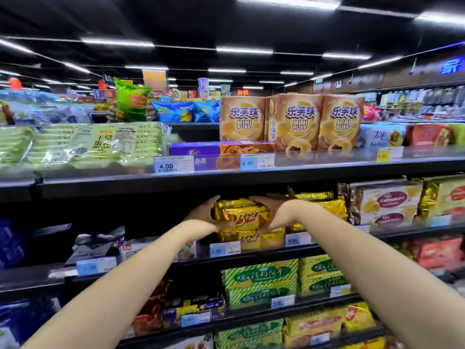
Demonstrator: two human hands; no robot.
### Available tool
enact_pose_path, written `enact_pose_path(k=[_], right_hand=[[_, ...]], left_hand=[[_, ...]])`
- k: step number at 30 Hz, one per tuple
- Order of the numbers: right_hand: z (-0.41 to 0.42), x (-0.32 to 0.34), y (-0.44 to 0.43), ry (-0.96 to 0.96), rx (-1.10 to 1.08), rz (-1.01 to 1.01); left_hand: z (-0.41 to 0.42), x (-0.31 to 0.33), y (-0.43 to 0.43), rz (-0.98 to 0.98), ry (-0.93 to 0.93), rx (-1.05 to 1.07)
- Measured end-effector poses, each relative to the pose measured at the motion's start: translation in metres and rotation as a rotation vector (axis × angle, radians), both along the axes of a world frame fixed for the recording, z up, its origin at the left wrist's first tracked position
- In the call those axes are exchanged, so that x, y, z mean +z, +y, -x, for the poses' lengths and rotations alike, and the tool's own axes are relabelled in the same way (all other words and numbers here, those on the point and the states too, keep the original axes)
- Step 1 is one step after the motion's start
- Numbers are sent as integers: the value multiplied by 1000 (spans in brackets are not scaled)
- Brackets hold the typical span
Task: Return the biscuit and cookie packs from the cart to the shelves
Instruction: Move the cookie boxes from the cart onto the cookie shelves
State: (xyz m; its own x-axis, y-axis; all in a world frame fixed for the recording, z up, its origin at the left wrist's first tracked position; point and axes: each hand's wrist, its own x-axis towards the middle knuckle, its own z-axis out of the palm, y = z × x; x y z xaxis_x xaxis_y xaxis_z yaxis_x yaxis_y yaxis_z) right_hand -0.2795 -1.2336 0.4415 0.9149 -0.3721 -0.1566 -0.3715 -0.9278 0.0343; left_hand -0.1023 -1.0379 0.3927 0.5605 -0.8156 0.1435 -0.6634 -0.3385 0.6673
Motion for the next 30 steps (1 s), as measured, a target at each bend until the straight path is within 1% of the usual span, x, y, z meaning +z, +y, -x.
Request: enact_pose_path(k=[4, 8, 11, 16, 18, 20, 22, 25, 28, 30], right_hand=[[-3, -5, -9, -95, 20, 74], [-1, -10, -21, -165, 36, 57], [1, -12, -29, -184, 54, 57], [10, -14, -34, -236, 100, 57], [21, -14, -40, -280, 117, 34], [35, -14, -51, -305, 130, 36], [50, -13, -66, -289, 133, 56], [69, -15, -90, -218, 88, 73], [77, -14, -106, -132, 41, -16], [78, -16, -111, -141, 33, -27]], left_hand=[[-2, 1, 0, -26, -10, -8], [-1, 8, -1, -59, -10, -15], [4, 11, -3, -71, -9, -14], [15, 10, -8, -124, -14, 66], [21, 10, -12, -181, -115, 134], [30, 9, -16, -219, -264, 229], [39, 7, -20, -212, -436, 284], [57, 2, -32, -154, -623, 252], [79, -6, -50, -158, -733, 210], [93, -10, -63, -179, -780, 236]])
